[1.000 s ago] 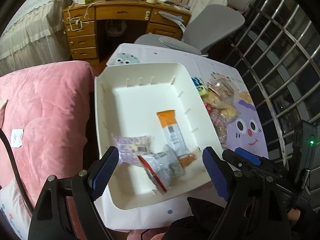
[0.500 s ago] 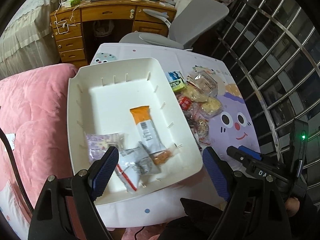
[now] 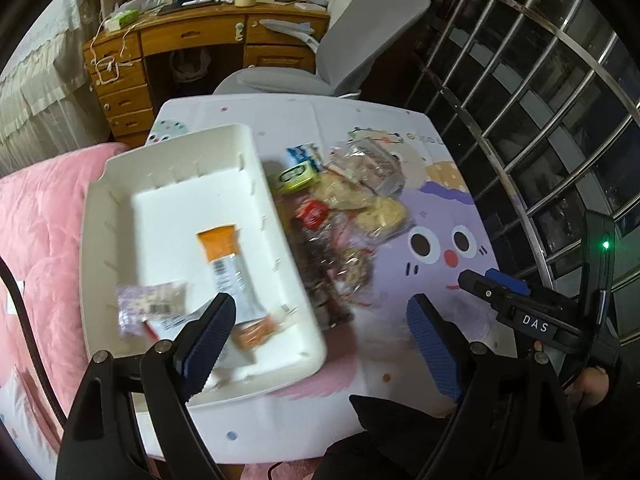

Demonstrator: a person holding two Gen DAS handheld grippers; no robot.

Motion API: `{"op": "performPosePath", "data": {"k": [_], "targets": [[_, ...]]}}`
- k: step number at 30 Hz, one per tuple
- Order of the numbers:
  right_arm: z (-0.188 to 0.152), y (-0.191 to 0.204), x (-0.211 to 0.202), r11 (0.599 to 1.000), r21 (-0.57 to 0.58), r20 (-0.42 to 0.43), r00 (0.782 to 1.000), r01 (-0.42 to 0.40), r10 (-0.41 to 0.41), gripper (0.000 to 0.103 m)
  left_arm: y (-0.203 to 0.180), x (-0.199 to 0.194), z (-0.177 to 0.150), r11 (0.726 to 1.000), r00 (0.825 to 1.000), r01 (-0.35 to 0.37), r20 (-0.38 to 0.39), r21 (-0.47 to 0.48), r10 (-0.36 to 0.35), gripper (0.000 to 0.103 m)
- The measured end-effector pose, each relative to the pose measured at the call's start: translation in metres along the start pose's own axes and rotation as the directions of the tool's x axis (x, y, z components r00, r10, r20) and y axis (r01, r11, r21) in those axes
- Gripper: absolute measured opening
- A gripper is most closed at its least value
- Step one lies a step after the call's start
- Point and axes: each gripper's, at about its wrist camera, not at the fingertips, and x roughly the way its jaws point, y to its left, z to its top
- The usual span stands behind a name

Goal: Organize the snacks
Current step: 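Withdraw both tools from the tray back toward the snack pile, then grasp the clear oat-cookie bag with the left tool while the right tool grasps the clear printed-text bag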

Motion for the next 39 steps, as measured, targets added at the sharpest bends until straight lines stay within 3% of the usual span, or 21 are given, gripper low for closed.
{"op": "performPosePath", "data": {"k": [8, 19, 30, 39], "targets": [[0.035, -0.039, 0.004, 0.997, -0.075, 0.006, 0.999, -0.033, 0.033, 0.068, -0.047, 0.027, 0.016, 0.998, 0.999, -0.038, 0.011, 0.053, 0.037, 0.087], [0.088, -0.076, 0.025, 0.987, -0.127, 0.014, 0.995, -0.095, 0.098, 0.075, -0.096, 0.087, 0.04, 0.975, 0.996, -0.058, -0.051, 0.215, 0.07, 0.087], [0.129, -0.075, 0.063, 0.956, -0.265, 0.023, 0.991, -0.123, 0.134, 0.082, -0.132, 0.154, 0.056, 0.92, 0.995, -0.051, -0.064, 0.388, 0.082, 0.087], [0.156, -0.069, 0.11, 0.917, -0.364, -0.002, 0.985, -0.162, 0.173, 0.083, -0.132, 0.204, 0.06, 0.894, 0.994, -0.048, -0.069, 0.446, 0.088, 0.087]]}}
